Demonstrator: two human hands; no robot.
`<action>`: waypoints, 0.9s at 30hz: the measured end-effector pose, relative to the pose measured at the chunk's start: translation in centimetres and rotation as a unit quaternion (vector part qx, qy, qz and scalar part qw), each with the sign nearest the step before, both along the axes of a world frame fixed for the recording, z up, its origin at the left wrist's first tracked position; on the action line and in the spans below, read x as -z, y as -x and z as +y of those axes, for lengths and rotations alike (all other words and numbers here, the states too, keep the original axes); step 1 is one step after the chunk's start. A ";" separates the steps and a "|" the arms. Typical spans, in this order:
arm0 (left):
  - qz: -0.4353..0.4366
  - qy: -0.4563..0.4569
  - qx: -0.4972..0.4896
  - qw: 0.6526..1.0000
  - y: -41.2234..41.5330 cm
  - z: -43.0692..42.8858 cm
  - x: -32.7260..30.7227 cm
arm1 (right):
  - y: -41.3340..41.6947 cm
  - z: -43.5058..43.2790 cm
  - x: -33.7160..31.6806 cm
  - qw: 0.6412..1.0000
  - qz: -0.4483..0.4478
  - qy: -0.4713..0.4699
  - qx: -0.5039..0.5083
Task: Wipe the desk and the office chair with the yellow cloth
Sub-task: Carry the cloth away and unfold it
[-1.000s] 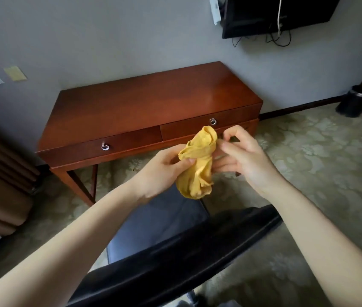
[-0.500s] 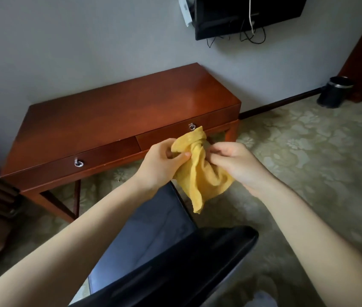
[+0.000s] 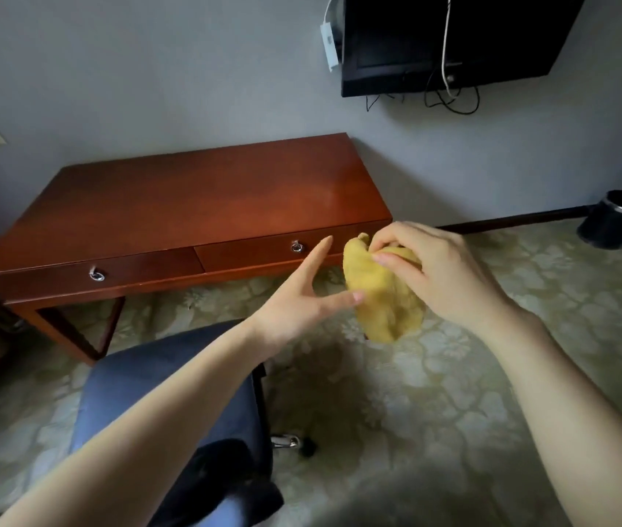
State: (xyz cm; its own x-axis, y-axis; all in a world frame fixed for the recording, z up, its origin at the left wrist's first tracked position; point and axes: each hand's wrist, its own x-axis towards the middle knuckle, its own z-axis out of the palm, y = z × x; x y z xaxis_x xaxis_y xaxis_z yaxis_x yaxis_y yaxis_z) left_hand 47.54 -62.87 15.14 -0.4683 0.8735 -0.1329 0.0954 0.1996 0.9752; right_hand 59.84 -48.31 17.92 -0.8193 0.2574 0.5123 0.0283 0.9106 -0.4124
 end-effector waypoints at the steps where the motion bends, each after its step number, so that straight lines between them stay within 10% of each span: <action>1: 0.009 -0.006 0.016 1.000 -0.8 1.5 -0.3 | -0.8 1.2 -0.2 1.000 -0.001 0.000 -0.011; 10: 0.028 -0.080 0.036 0.996 -4.3 12.0 -1.1 | -7.7 9.3 3.4 0.954 0.049 0.291 0.043; 14: -0.017 -0.103 0.047 0.993 -5.5 18.2 -0.4 | -9.9 13.1 6.9 0.881 -0.054 0.470 0.021; 19: -0.135 -0.079 -0.006 0.988 -5.2 28.0 3.0 | -10.3 20.4 9.4 0.756 0.125 0.625 0.151; 27: -0.062 -0.040 0.089 0.993 -2.3 47.9 6.2 | -7.7 39.8 7.1 0.759 0.160 0.507 0.375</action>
